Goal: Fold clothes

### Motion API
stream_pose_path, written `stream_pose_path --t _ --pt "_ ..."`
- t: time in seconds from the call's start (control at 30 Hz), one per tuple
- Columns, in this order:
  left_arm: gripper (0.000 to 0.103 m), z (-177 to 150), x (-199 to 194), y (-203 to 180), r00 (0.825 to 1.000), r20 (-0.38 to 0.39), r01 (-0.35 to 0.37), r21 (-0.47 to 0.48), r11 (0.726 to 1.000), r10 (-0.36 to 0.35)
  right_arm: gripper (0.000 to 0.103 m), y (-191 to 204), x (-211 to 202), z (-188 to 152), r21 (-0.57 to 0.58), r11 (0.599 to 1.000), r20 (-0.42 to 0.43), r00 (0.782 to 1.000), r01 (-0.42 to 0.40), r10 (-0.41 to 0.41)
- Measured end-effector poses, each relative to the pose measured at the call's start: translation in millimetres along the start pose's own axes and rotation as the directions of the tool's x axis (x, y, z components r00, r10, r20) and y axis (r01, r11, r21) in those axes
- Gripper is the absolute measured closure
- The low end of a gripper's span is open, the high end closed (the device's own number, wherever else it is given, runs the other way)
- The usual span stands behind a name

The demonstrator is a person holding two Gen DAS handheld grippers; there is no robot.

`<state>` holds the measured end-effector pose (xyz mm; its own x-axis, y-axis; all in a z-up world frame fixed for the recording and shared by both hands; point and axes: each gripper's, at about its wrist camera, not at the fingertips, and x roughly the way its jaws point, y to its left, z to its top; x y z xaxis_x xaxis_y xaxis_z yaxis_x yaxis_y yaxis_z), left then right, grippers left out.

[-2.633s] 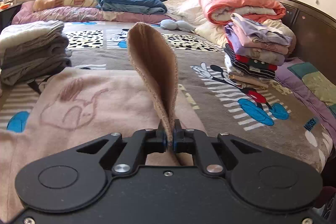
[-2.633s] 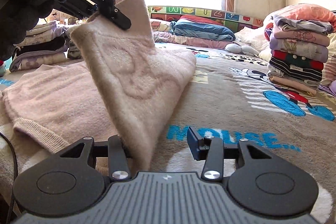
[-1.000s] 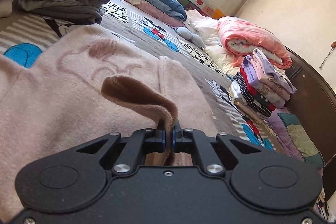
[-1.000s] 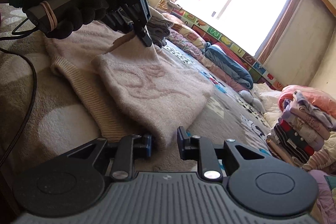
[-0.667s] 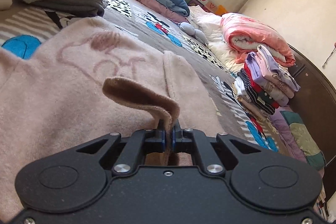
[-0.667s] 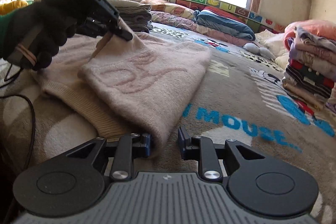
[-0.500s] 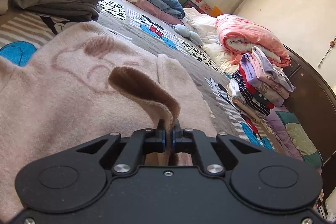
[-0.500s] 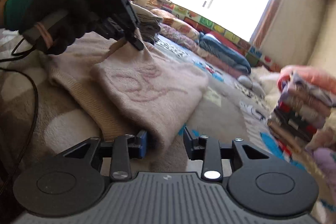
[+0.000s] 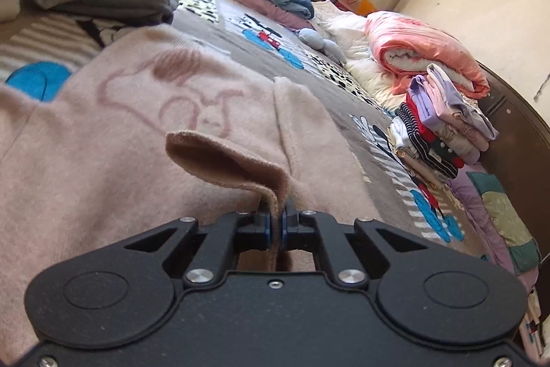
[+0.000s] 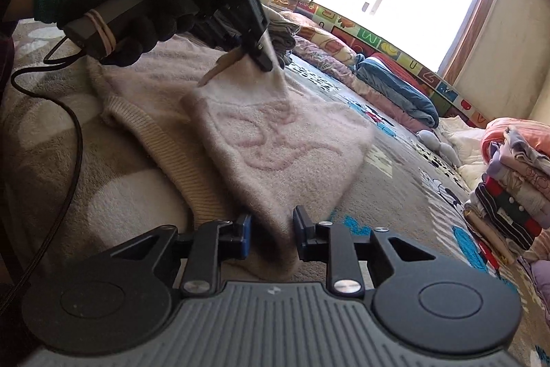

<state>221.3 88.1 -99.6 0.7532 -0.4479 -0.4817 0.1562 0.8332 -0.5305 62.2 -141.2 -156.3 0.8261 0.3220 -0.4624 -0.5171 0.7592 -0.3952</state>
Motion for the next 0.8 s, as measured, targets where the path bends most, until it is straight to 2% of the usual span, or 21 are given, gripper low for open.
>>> stream_pose_path --t 0.13,0.2,0.27,0.37,0.43,0.5,0.57,0.6,0.67,0.73,0.77,0.8 --pt "0.1 0.1 -4.6 -2.6 1.0 0.011 -0.007 0.016 1.0 0.007 0.075 -5.2 -6.0 3.0 0.02 0.999 -0.013 0.999 -0.031 0.031" --pt "0.1 -1.7 -2.1 1.8 1.0 0.003 -0.019 -0.006 1.0 0.019 0.07 -9.0 -10.2 5.3 0.036 0.998 -0.002 0.999 -0.055 0.055" --pt "0.099 -2.6 0.1 6.2 1.0 -0.006 -0.03 -0.03 0.999 0.03 0.059 -7.9 -12.3 6.4 0.035 0.997 0.012 0.997 -0.073 0.073" --pt "0.088 -0.8 -0.2 13.7 0.999 -0.009 -0.032 -0.081 0.996 0.032 0.056 -3.6 -13.7 7.4 0.02 0.995 0.033 0.995 -0.095 0.094" --pt "0.074 1.1 -2.3 19.1 0.999 -0.005 -0.032 -0.113 0.993 0.031 0.056 -1.8 -13.3 8.4 0.015 0.994 0.041 0.994 -0.105 0.104" --pt "0.073 2.7 -4.3 24.6 0.999 -0.002 -0.032 -0.146 0.989 0.032 0.056 -4.5 -15.2 10.8 0.027 0.99 0.062 0.989 -0.139 0.137" --pt "0.067 3.1 -4.5 30.6 1.0 -0.003 -0.024 -0.186 0.982 0.024 0.055 -8.6 -18.3 13.2 0.049 0.982 0.091 0.98 -0.182 0.177" --pt "0.06 3.3 -4.4 33.6 1.0 -0.003 -0.019 -0.206 0.978 0.018 0.055 -10.7 -19.4 13.9 0.063 0.979 0.106 0.976 -0.195 0.188" --pt "0.056 3.6 -3.6 37.0 1.0 0.003 -0.007 -0.237 0.971 0.008 0.048 -16.1 -18.3 14.3 0.093 0.981 0.129 0.979 -0.17 0.158" --pt "0.058 4.5 -2.5 37.4 1.0 0.012 -0.015 -0.238 0.971 0.018 0.045 -22.9 -12.3 13.9 0.123 0.978 0.138 0.979 -0.167 0.149" --pt "0.065 4.9 -2.0 37.5 1.0 0.017 -0.018 -0.239 0.971 0.023 0.044 -26.6 -6.2 12.7 0.148 0.97 0.128 0.976 -0.193 0.174" --pt "0.083 4.9 -1.1 38.3 0.999 0.015 -0.027 -0.241 0.97 0.031 0.044 -29.3 0.9 10.8 0.171 0.958 0.105 0.971 -0.229 0.213"
